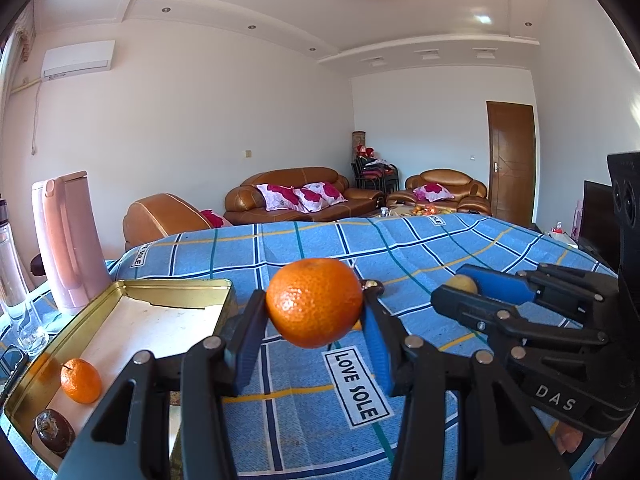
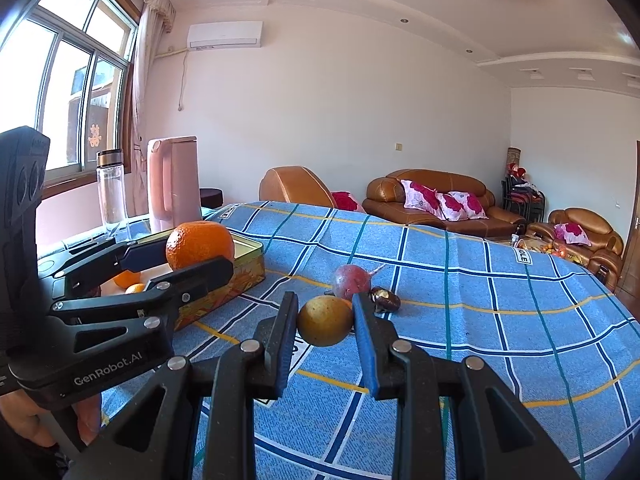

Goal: Organize fruits
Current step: 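Carry the mandarin and yellow-brown fruit with both grippers over the tray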

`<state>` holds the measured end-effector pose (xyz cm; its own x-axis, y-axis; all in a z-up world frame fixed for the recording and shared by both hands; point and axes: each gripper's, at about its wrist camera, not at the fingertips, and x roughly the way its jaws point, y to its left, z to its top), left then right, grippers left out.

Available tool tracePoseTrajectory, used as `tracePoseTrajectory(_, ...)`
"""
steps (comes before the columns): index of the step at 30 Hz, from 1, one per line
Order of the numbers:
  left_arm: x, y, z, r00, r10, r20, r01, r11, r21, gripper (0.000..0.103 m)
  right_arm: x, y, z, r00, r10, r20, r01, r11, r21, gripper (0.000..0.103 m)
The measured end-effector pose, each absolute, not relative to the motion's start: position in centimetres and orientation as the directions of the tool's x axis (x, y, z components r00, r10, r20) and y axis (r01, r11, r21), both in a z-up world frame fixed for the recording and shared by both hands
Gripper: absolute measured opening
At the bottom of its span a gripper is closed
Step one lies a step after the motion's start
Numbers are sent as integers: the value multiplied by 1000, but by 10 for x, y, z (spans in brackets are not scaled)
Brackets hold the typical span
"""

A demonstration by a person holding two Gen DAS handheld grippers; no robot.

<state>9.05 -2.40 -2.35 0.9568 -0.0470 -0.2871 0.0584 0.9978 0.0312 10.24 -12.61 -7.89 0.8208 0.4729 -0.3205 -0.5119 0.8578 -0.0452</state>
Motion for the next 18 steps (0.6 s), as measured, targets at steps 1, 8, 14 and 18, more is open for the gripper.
tracePoseTrajectory(1,90,-23,-23,957,-45,-287,56,998,30,48,102,-125,-79,820,475,-321,-514,856,-46,30)
tracePoseTrajectory(8,85,-12,-23,956,-24,-294,33,999,25,48,100,-115,-79,805,495,-327,-536,843,-43,30)
tracePoseTrajectory(14,79,1,-24,955,2,-297,6,1000,26,48,97,-99,-80,789,514,-336,-562,825,-59,30)
tracePoseTrajectory(18,75,12,-23,955,11,-297,-7,1000,14,48,96,-90,-80,780,525,-341,-577,815,-63,30)
